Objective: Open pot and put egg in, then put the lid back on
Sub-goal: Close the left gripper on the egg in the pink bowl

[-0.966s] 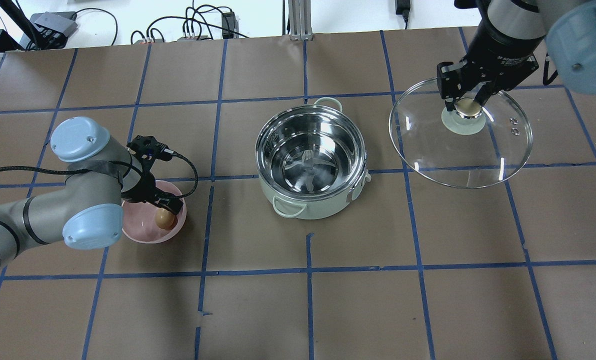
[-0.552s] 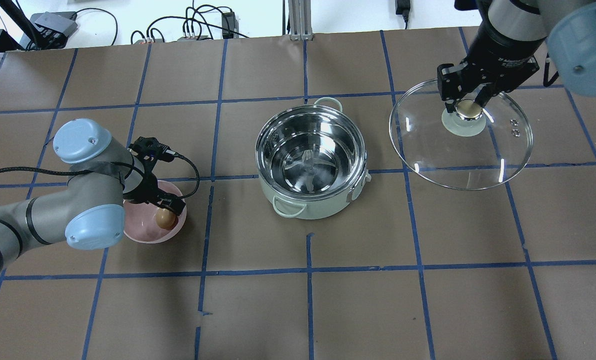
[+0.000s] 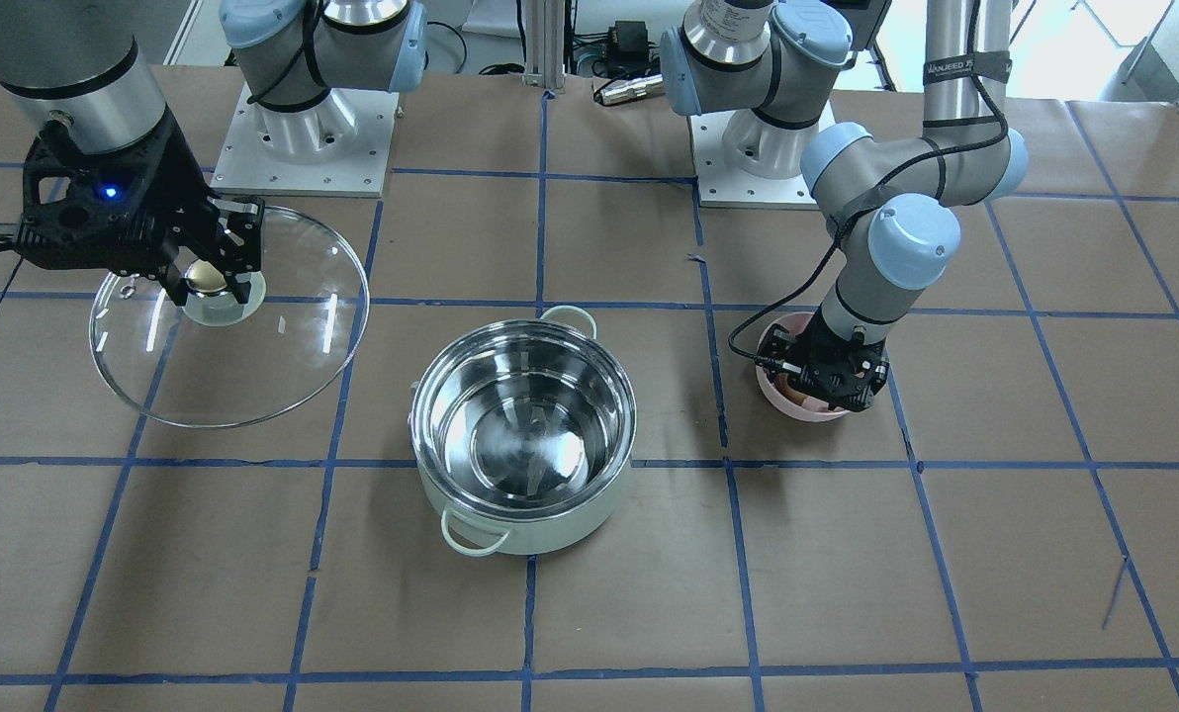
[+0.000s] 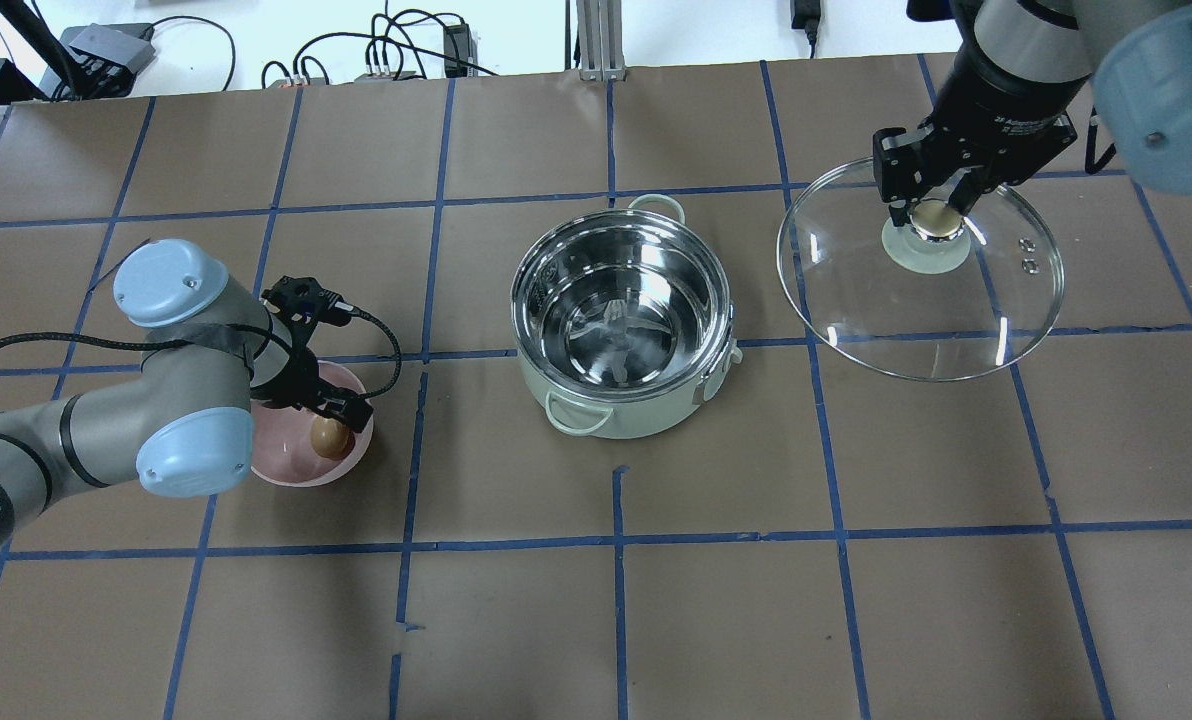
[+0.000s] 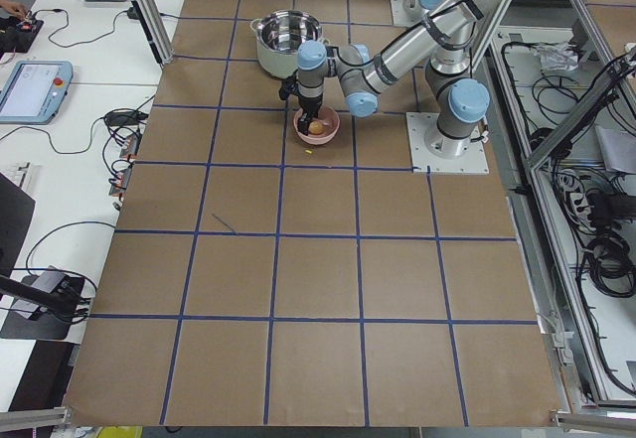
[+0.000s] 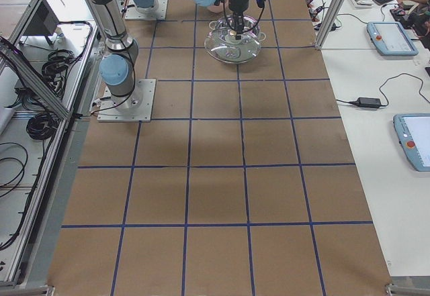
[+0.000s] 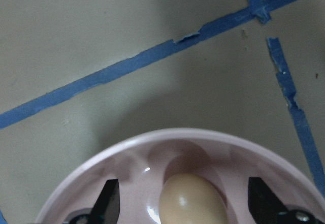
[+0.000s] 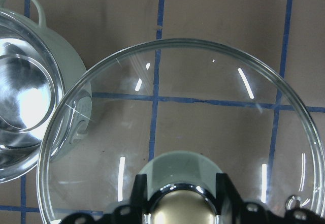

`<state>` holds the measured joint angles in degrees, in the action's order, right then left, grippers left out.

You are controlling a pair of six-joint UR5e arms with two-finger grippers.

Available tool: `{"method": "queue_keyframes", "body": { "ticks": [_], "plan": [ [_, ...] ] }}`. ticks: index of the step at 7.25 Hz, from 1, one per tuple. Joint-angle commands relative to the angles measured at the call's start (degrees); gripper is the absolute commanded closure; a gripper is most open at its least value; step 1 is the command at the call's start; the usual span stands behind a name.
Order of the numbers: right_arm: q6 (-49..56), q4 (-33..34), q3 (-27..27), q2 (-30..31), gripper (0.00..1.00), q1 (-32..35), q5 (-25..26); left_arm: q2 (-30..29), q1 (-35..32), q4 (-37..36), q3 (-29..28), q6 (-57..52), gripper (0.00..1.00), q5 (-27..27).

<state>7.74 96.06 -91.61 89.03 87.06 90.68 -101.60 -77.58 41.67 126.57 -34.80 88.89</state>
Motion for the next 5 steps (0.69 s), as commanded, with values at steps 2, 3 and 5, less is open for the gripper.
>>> {"method": "queue_keyframes", "body": {
  "ticks": [2, 3, 5],
  "plan": [
    [0.00, 0.09, -1.11, 0.52, 0.61, 0.04, -0.24, -0.53, 0.06, -0.97, 0.26, 0.00, 0.11, 0.32],
    [0.00, 0.09, -1.38, 0.53, 0.61, 0.04, -0.24, -0.53, 0.06, -1.06, 0.26, 0.00, 0.11, 0.32],
    [0.00, 0.18, -1.38, 0.62, 0.61, 0.04, -0.33, -0.53, 0.59, -1.06, 0.34, 0.09, 0.39, 0.32]
  ]
}}
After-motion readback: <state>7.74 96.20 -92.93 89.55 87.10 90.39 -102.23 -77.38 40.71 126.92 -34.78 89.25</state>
